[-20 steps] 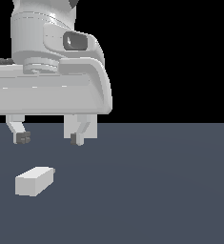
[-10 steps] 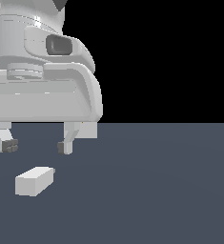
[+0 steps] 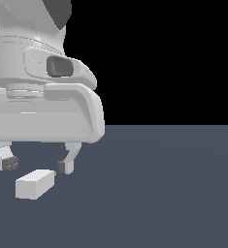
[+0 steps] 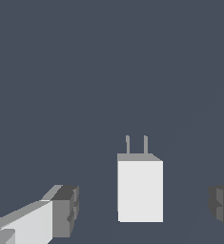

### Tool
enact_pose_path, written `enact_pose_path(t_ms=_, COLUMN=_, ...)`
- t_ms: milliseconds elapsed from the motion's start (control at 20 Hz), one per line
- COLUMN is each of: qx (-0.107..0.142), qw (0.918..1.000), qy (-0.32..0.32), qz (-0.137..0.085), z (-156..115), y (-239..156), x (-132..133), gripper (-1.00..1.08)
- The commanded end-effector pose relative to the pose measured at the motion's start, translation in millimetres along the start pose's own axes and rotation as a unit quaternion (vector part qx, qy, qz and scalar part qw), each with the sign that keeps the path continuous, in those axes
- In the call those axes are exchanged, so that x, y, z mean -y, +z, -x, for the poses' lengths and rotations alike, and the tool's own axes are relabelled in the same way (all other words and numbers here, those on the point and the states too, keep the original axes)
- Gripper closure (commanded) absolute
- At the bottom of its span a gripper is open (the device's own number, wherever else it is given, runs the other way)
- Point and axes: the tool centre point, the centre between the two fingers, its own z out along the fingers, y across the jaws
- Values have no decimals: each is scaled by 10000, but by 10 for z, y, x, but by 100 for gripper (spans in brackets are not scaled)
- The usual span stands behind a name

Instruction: Plug the charger into the wall socket.

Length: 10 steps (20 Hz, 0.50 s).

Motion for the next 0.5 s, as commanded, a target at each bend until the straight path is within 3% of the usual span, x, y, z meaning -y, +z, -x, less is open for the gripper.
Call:
enact_pose_path(t_ms=0, qx=1, qw=10000, qy=2, qz=2, z=9, y=114, x=-1, gripper=-92)
enact_pose_path(t_ms=400, qx=0, qw=10000, qy=5, qz=3, z=10, y=270, x=3, gripper=-92)
enact_pose_path(t_ms=450, qx=0, qw=10000, qy=5, qz=3, z=10, y=270, x=3, gripper=108)
